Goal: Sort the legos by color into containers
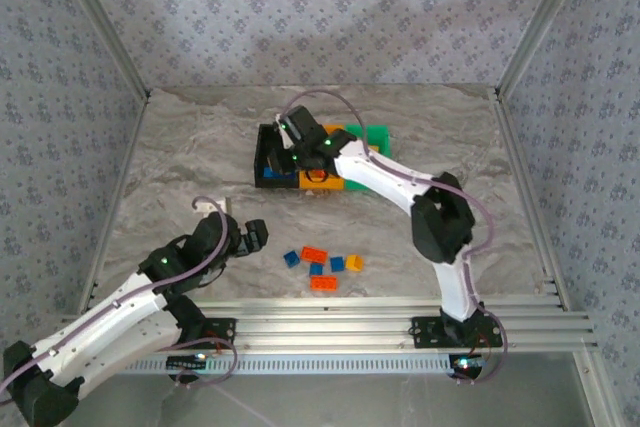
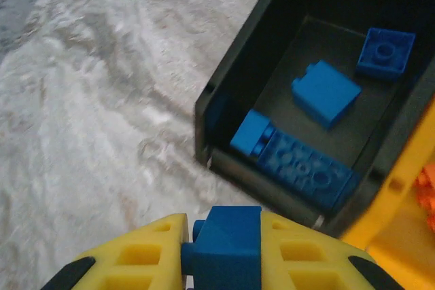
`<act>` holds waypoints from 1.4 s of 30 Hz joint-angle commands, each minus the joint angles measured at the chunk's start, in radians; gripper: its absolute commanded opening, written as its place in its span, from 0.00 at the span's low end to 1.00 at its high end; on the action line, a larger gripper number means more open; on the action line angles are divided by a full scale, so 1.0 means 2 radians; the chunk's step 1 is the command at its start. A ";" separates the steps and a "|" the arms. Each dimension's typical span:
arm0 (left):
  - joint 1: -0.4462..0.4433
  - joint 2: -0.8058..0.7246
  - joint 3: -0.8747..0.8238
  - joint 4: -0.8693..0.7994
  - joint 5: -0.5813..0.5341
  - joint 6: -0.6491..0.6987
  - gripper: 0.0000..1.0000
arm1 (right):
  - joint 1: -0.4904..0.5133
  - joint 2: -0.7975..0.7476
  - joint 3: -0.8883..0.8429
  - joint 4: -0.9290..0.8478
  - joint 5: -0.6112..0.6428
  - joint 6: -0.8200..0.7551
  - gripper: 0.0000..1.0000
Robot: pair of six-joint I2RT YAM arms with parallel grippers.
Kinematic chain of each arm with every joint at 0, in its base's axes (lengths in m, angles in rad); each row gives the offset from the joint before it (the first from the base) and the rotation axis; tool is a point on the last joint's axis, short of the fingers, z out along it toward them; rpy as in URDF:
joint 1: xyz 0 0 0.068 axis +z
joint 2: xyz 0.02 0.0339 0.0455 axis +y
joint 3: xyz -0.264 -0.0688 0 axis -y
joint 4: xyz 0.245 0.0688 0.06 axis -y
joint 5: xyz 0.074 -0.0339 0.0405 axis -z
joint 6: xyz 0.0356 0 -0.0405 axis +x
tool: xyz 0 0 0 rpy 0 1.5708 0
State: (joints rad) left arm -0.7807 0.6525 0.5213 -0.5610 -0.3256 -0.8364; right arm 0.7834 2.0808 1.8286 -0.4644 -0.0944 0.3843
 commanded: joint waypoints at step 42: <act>-0.020 0.261 0.048 0.123 0.182 0.103 0.83 | -0.024 -0.306 -0.409 0.036 0.062 0.046 0.77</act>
State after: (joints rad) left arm -0.7967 1.1236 0.5667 -0.3573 -0.0368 -0.6922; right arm 0.7418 1.5372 1.0515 -0.3782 -0.0219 0.4561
